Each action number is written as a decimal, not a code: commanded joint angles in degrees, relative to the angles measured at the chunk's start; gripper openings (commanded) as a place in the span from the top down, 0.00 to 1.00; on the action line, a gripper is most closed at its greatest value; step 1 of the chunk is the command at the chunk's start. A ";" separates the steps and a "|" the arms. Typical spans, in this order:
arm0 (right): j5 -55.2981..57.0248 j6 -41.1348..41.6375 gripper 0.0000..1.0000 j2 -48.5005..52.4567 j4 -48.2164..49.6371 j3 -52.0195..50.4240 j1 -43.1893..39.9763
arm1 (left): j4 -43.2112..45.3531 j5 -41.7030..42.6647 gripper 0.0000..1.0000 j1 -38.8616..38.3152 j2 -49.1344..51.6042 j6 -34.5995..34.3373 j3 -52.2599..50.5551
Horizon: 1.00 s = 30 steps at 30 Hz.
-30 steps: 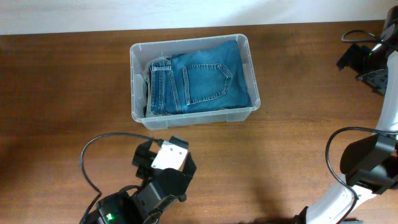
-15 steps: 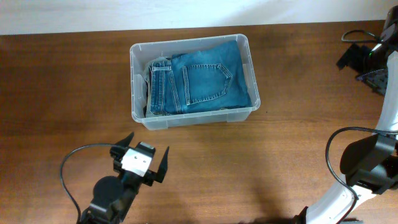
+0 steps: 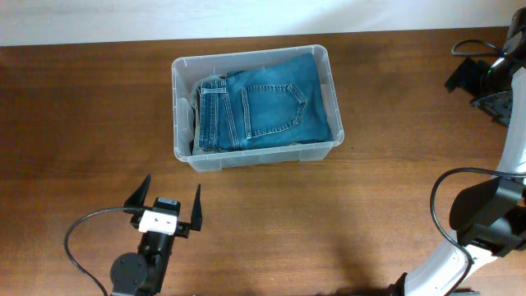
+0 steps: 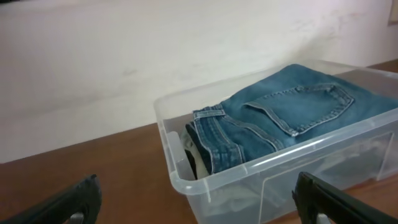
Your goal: Pack container
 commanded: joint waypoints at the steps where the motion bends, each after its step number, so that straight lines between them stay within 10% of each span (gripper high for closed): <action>1: 0.11 0.09 0.02 0.11 0.00 -0.13 0.07 | 2.01 1.25 0.01 1.42 -2.62 0.79 -2.45; 30: 0.11 0.09 0.02 0.11 0.00 -0.13 0.07 | -9.16 5.05 0.01 9.51 -9.01 7.37 -3.91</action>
